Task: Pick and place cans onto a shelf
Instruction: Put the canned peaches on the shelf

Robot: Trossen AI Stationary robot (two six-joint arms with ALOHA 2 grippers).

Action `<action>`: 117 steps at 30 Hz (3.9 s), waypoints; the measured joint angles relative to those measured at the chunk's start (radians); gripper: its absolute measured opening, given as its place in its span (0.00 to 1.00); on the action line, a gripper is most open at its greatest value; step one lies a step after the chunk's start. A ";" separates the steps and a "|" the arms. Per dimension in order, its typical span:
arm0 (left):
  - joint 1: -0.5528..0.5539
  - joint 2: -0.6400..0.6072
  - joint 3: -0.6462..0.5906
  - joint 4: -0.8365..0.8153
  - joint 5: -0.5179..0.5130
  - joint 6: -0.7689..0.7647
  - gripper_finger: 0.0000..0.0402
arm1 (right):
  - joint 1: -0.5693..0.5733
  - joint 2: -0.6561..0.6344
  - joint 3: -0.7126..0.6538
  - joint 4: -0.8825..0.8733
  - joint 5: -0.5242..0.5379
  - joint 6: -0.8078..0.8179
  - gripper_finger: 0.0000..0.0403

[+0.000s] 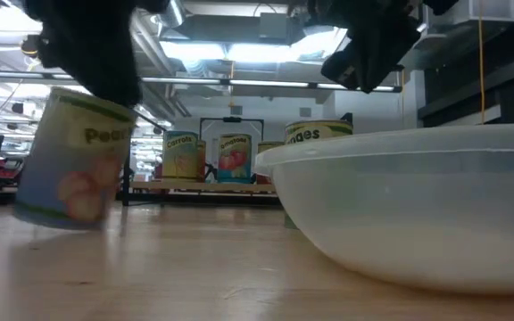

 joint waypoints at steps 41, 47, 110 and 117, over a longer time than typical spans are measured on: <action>-0.408 -0.057 0.000 -0.318 0.684 -0.838 0.31 | 0.000 0.000 -0.001 0.326 -0.002 0.000 0.13; -0.421 -0.057 0.000 -0.385 0.677 -0.942 0.31 | 0.000 0.000 -0.001 0.327 -0.002 0.000 0.13; -0.303 0.010 0.023 -0.608 0.397 -0.751 0.31 | -0.001 0.001 0.000 0.332 -0.001 -0.003 0.13; -0.325 0.010 0.002 -0.517 0.366 -0.713 0.31 | -0.001 0.001 0.000 0.348 0.000 -0.003 0.13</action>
